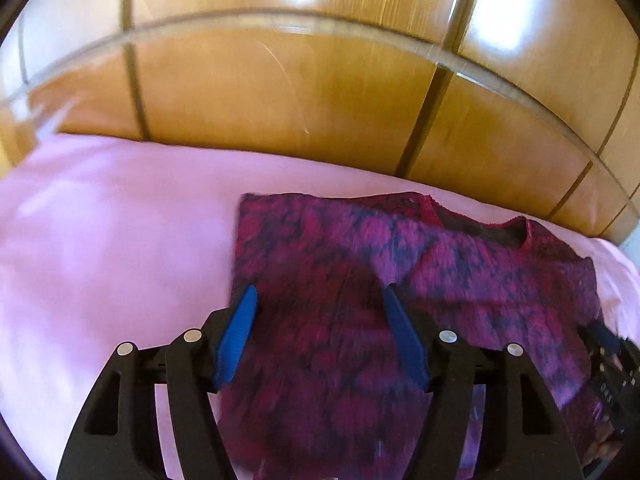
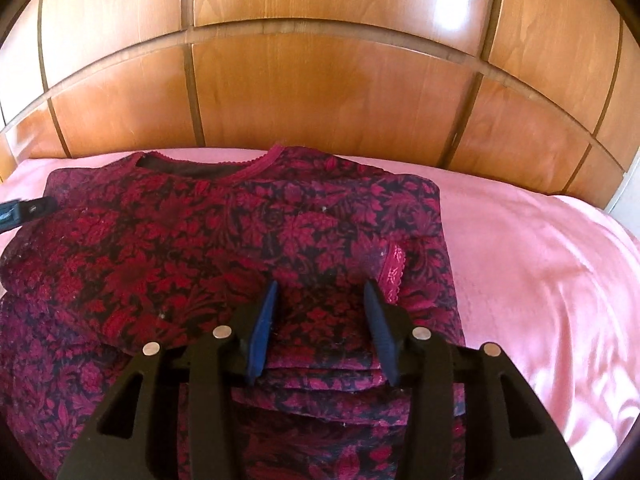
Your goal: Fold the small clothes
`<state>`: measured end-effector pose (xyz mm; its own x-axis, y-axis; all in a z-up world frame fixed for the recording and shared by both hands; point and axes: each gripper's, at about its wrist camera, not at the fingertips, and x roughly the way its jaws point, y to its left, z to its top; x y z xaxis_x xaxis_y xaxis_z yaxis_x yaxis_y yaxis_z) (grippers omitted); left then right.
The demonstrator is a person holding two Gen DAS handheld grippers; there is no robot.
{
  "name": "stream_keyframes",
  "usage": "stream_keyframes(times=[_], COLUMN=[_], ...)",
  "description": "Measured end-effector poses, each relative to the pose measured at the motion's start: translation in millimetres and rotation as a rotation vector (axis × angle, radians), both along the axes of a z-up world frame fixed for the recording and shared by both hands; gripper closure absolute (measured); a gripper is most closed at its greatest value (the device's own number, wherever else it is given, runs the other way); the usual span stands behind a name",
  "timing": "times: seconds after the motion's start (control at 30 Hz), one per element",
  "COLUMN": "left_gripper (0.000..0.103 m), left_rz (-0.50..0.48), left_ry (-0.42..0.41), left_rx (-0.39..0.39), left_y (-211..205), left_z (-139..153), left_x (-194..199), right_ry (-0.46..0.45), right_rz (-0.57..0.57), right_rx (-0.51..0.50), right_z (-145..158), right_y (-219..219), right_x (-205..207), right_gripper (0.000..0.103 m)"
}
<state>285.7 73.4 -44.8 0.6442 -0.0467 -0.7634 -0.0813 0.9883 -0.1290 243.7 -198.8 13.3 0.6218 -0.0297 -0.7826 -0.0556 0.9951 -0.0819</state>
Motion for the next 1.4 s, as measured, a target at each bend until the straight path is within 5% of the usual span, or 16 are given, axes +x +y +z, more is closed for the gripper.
stream_keyframes(times=[0.2, 0.23, 0.27, 0.3, 0.8, 1.4], left_gripper=[0.038, 0.038, 0.038, 0.038, 0.038, 0.032], left_rz=[0.038, 0.039, 0.04, 0.04, -0.006, -0.004], left_ry=[-0.057, -0.064, -0.069, -0.074, -0.128, -0.066], left_rx=[0.016, 0.018, 0.023, 0.032, 0.069, 0.059], left_y=[-2, -3, -5, -7, -27, -26], left_z=[21, 23, 24, 26, 28, 4], left_x=[-66, -76, -84, -94, -191, -226], right_ry=[-0.014, -0.019, -0.023, -0.031, 0.036, 0.139], right_rz=[-0.006, -0.008, -0.024, -0.049, -0.083, -0.142], right_rx=[0.017, 0.02, 0.013, 0.005, 0.069, 0.171], right_z=[8, 11, 14, 17, 28, 6], right_y=[0, 1, 0, -1, -37, -67], right_x=[-4, -7, -10, -13, -96, -175], right_gripper=[0.052, 0.046, 0.025, 0.017, 0.017, 0.014])
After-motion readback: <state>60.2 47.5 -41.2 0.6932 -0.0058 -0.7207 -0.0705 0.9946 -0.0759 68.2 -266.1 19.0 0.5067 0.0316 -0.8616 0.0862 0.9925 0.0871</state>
